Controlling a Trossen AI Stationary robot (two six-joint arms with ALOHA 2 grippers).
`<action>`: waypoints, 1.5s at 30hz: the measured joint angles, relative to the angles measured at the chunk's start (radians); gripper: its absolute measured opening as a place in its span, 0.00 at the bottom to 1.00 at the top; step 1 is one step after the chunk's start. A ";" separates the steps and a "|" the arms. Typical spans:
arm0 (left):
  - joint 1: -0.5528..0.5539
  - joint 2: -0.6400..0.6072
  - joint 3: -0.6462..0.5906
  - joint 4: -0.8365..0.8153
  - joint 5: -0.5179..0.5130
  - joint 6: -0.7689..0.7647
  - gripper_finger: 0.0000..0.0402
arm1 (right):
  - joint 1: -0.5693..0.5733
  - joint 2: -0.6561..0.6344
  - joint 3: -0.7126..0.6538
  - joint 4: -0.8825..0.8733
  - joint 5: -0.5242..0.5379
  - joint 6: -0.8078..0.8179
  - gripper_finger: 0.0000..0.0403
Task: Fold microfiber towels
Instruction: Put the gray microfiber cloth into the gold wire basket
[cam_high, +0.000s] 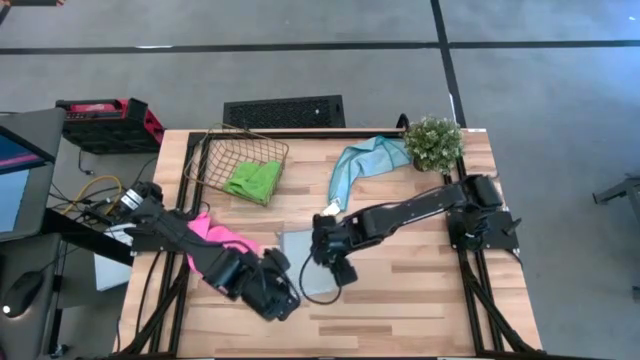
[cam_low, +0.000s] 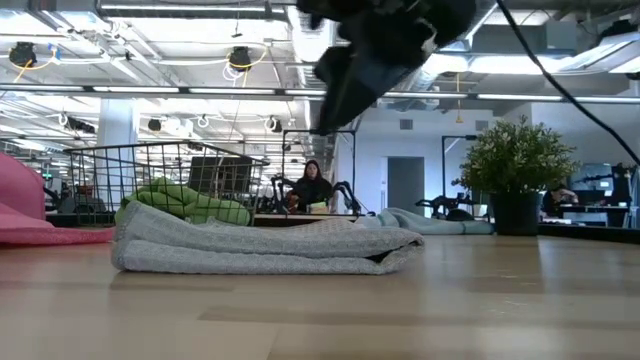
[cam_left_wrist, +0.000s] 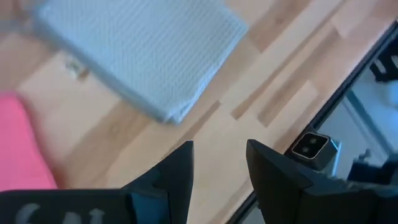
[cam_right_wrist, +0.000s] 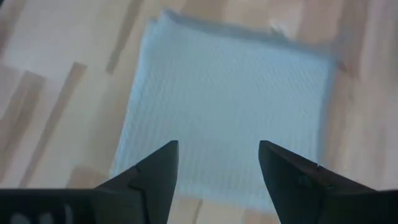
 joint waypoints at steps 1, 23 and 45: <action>-0.012 0.001 -0.013 0.002 -0.007 -0.046 0.35 | -0.004 -0.017 0.000 -0.039 0.000 0.023 0.61; -0.021 0.009 -0.514 0.568 -0.052 -0.542 0.35 | 0.032 -0.212 0.000 -0.118 -0.001 0.126 0.60; 0.051 0.077 -0.575 0.642 -0.020 -0.569 0.35 | 0.031 -0.201 0.000 -0.114 0.000 0.145 0.60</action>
